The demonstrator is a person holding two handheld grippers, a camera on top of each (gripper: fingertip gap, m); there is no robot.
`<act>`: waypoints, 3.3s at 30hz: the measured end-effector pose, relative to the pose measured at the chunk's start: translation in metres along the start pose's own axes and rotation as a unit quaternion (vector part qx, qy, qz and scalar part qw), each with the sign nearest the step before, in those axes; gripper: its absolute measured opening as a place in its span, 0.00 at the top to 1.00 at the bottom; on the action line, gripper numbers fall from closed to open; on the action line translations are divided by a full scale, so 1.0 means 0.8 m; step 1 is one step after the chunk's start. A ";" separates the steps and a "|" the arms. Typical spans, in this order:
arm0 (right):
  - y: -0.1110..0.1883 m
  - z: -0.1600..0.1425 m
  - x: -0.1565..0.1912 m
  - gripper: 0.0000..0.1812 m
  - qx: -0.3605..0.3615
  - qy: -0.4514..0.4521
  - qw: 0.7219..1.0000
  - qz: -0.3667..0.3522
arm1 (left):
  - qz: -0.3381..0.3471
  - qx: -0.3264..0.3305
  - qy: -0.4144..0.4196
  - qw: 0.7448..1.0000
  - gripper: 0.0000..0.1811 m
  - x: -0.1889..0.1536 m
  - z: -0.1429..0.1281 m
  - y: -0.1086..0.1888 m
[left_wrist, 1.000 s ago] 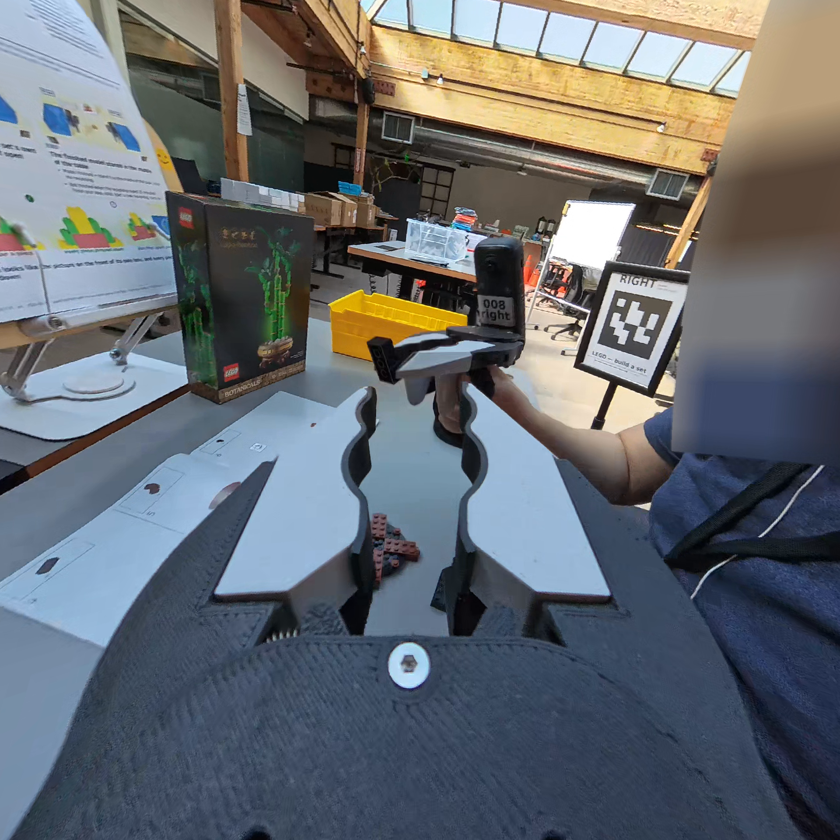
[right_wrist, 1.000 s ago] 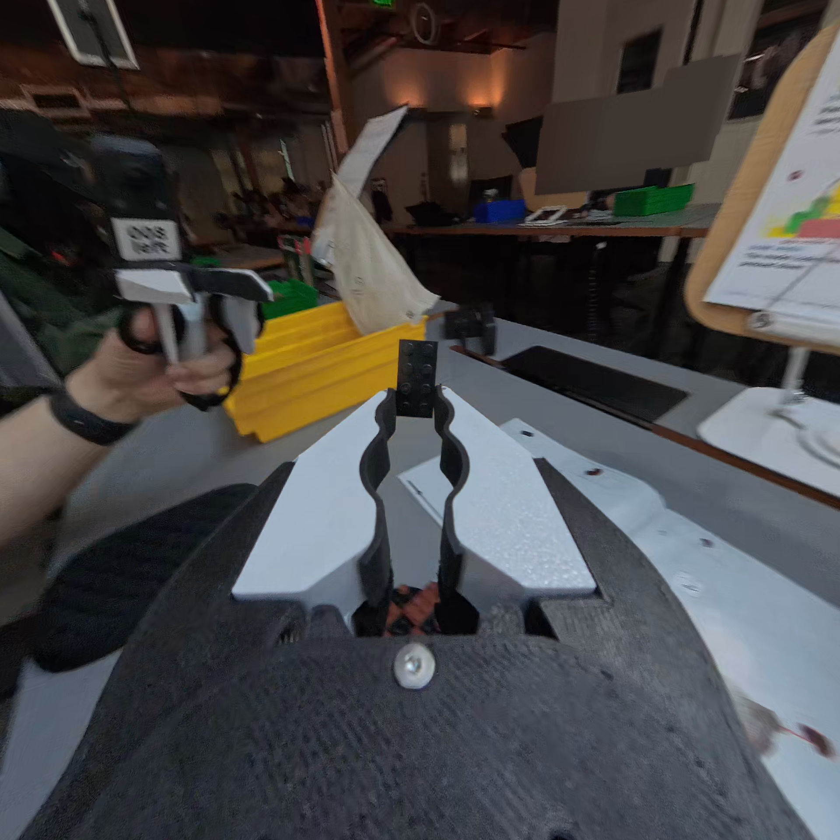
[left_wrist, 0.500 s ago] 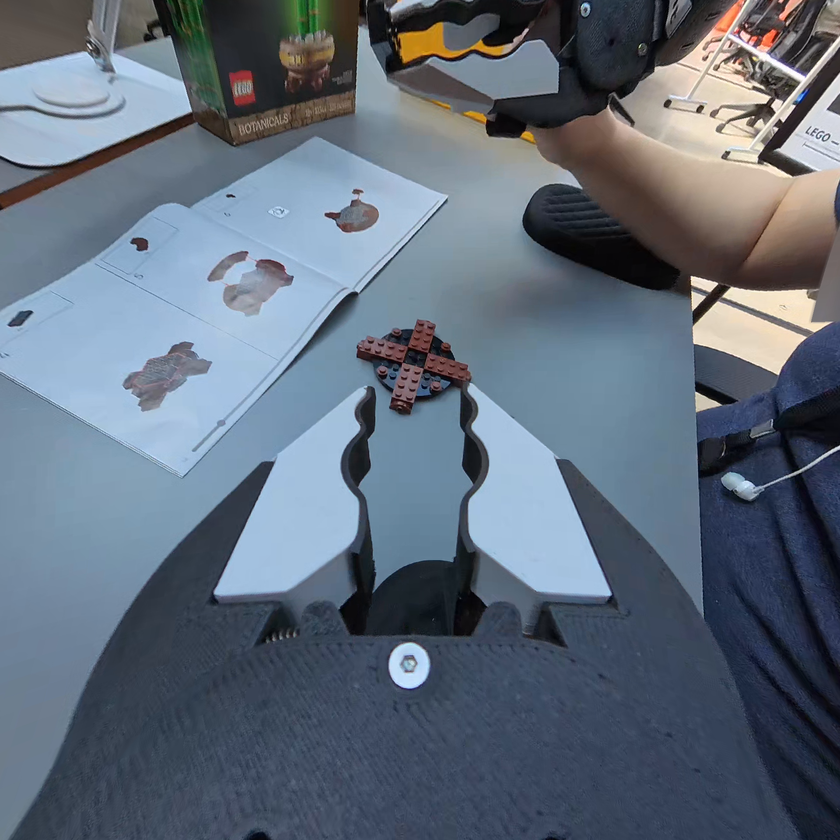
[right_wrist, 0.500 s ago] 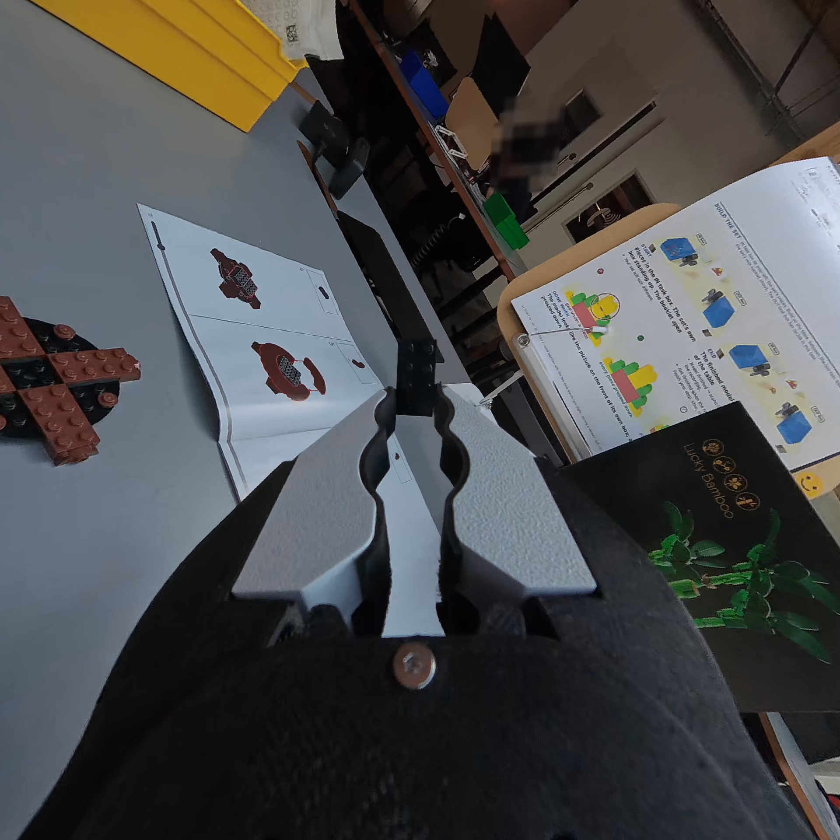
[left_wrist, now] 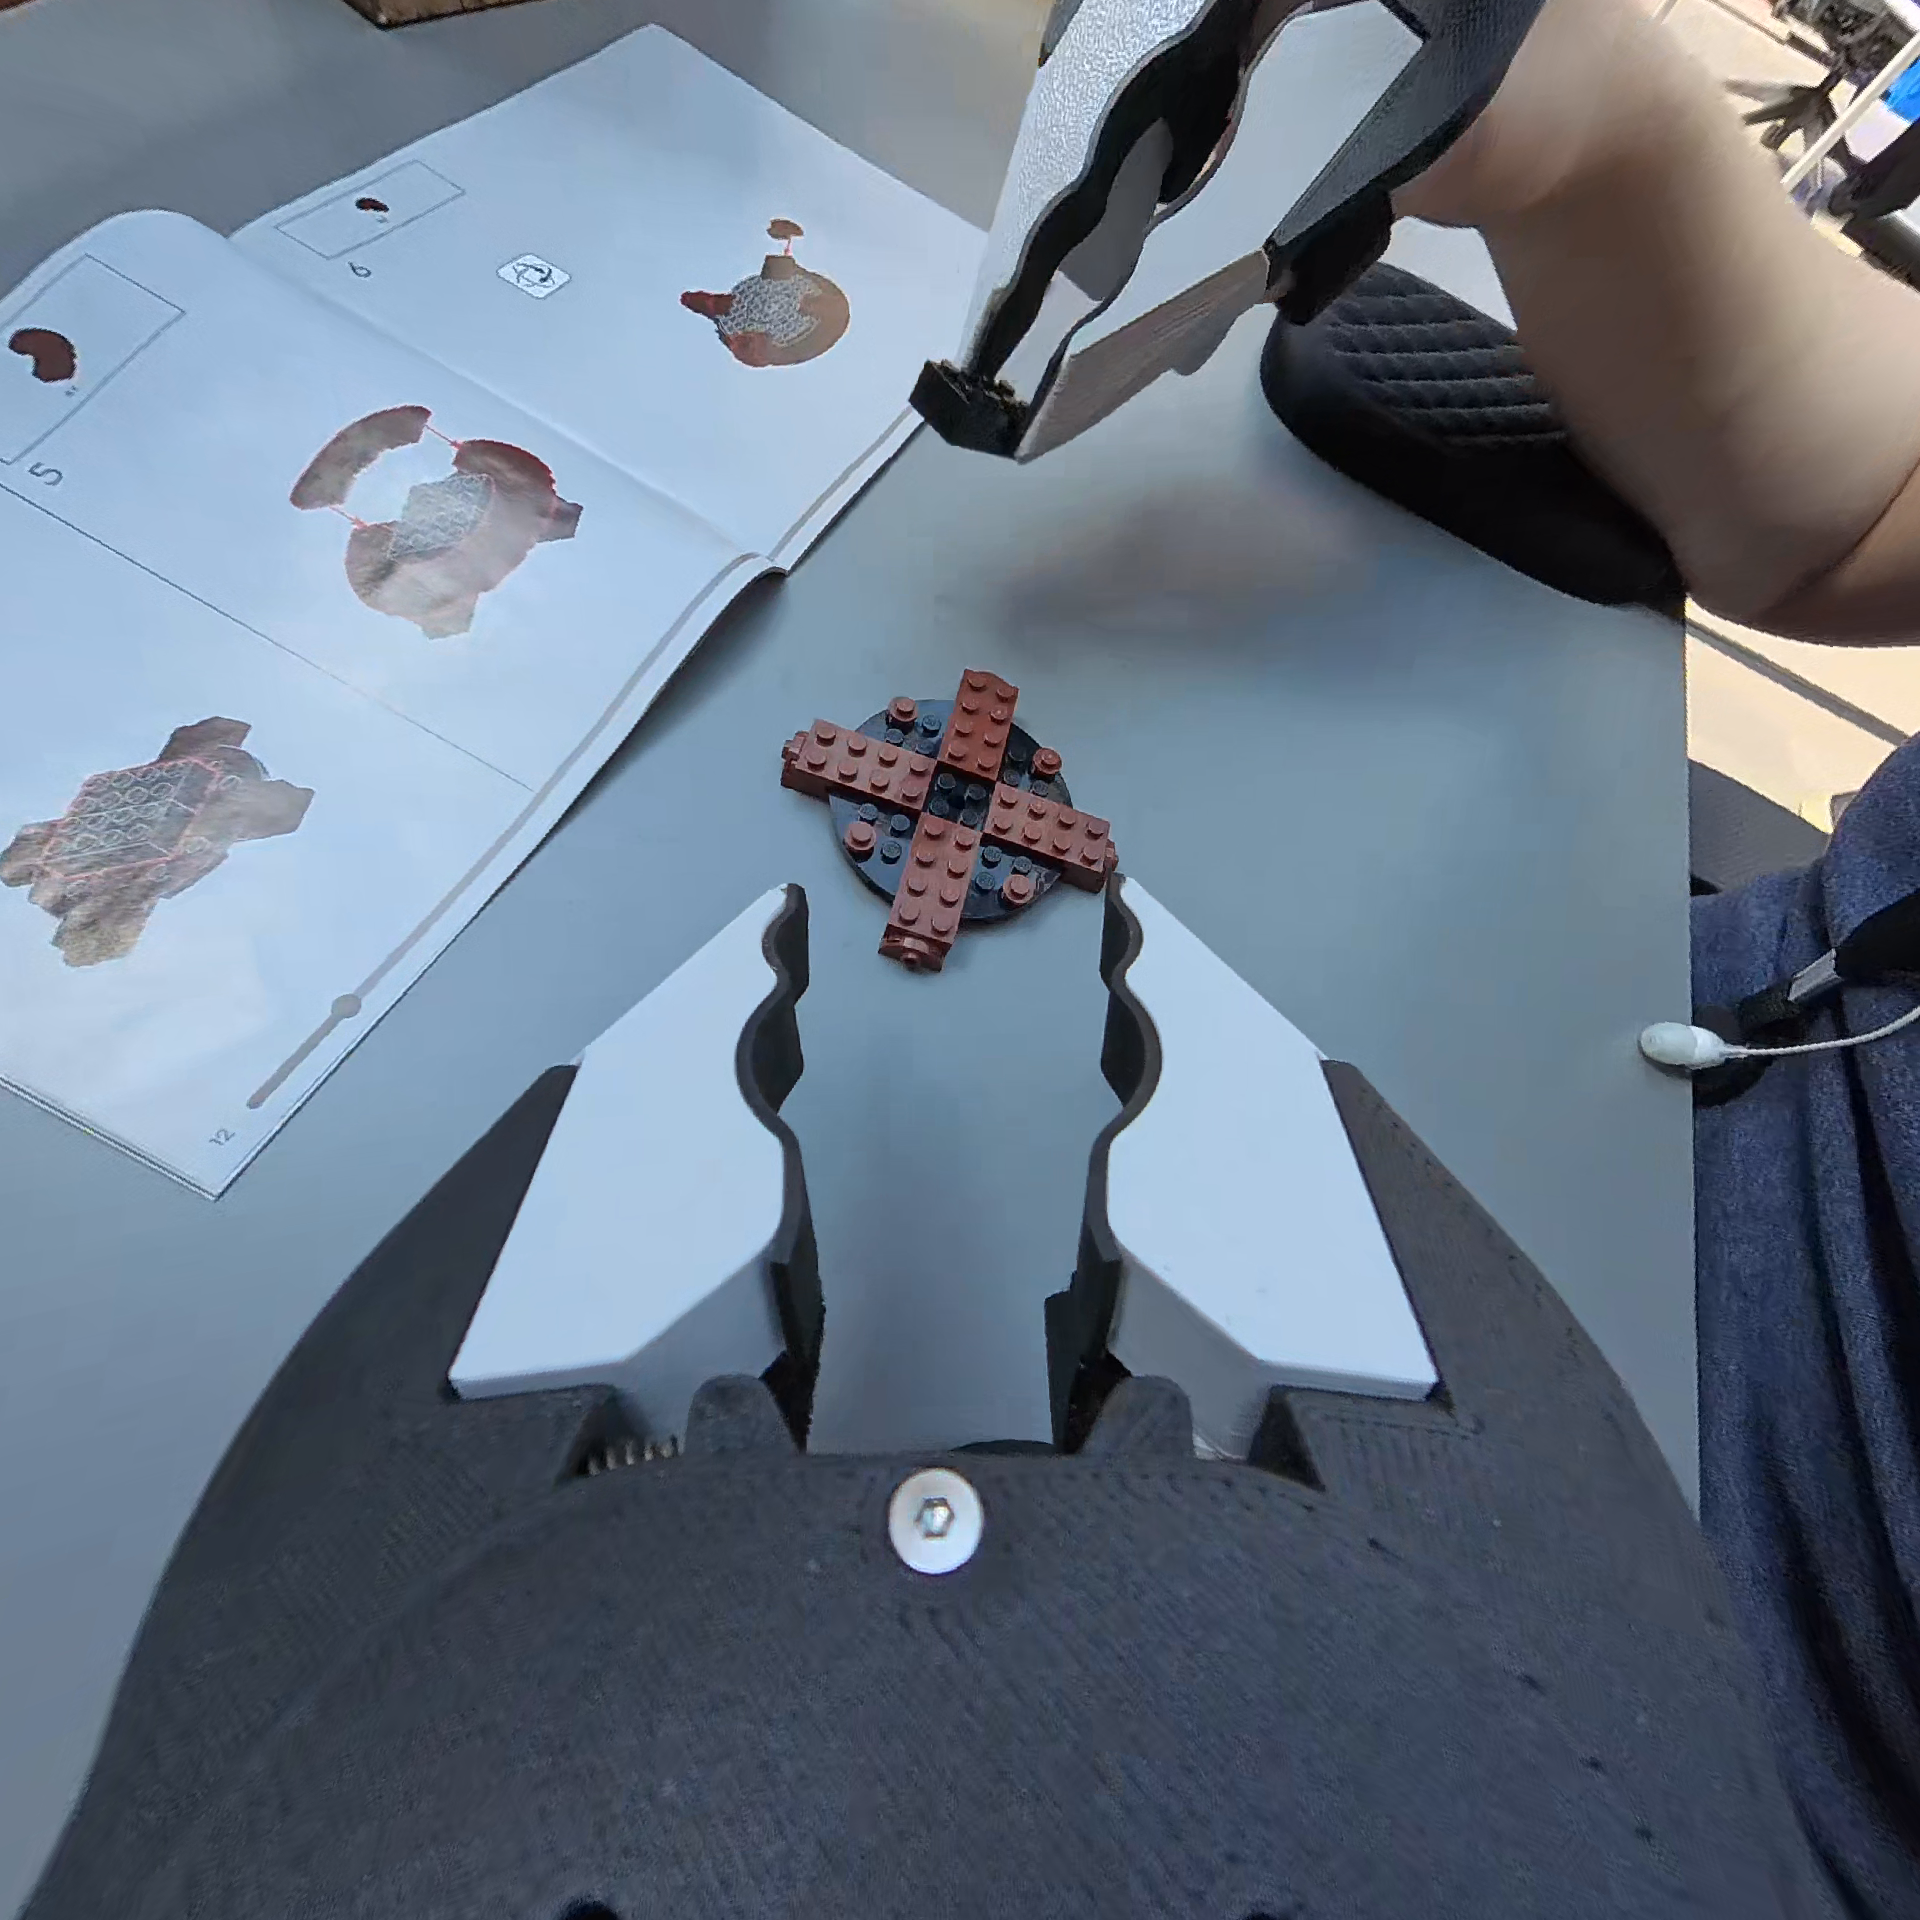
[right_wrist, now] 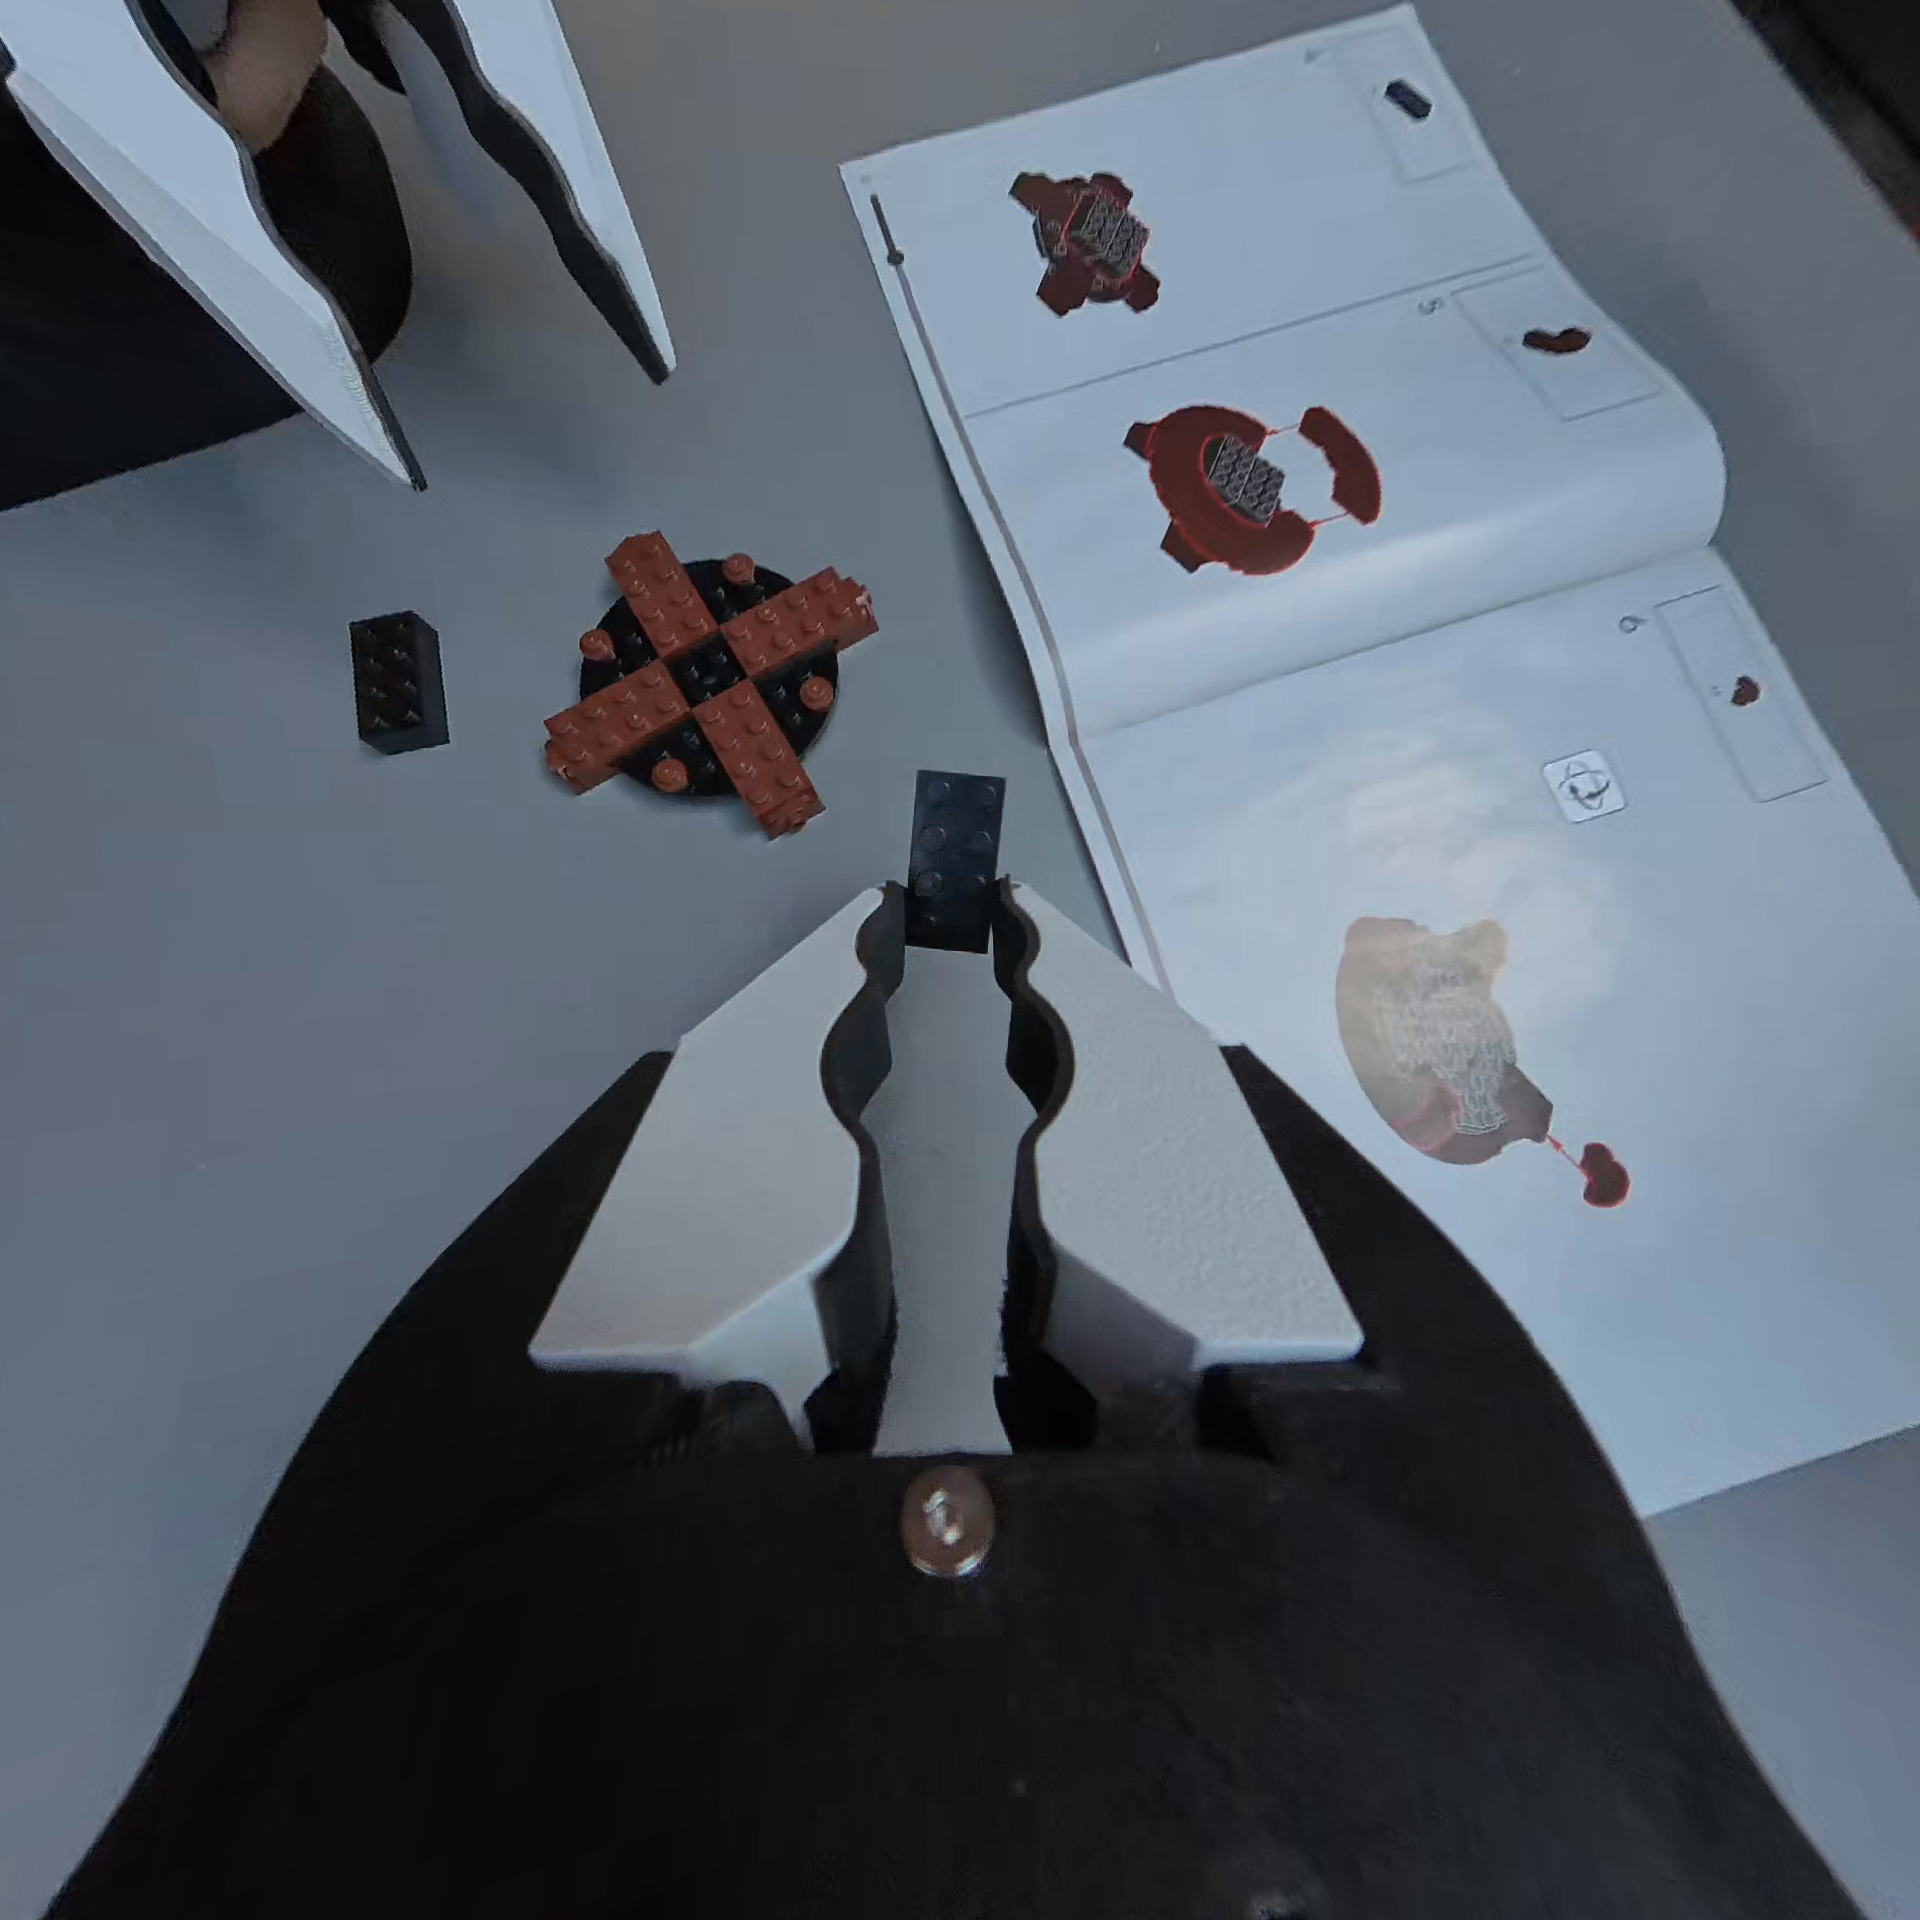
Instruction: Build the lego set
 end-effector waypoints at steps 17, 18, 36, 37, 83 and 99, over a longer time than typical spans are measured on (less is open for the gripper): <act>-0.015 -0.046 -0.003 0.91 0.058 -0.056 0.996 -0.023 | 0.013 -0.014 0.012 1.000 0.72 0.008 -0.005 0.006; -0.016 -0.045 -0.004 0.90 0.054 -0.056 0.997 -0.024 | 0.014 -0.016 0.014 1.000 0.72 0.009 -0.005 0.007; -0.071 0.021 0.050 0.60 -0.012 0.202 0.974 0.102 | -0.012 -0.034 0.018 0.999 0.72 0.008 0.000 0.010; -0.075 0.019 0.048 0.60 -0.002 0.199 0.974 0.104 | -0.013 -0.035 0.018 0.999 0.72 0.008 0.000 0.010; -0.053 0.043 0.072 0.72 -0.071 0.505 0.857 -0.076 | -0.264 0.014 0.102 0.959 0.74 0.017 0.027 -0.045; -0.022 0.027 0.036 0.69 -0.108 0.263 0.957 0.061 | -0.251 0.015 0.081 0.964 0.97 0.002 0.016 -0.036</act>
Point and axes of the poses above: each gripper's, where its closed fingertips meet, y back along the fingers, z out of its top, x = y × z across the jaws, the point moved 2 cm from there along y, back along the fingers, and after that the axes turned 10 degrees about z, right-handed, at the moved point
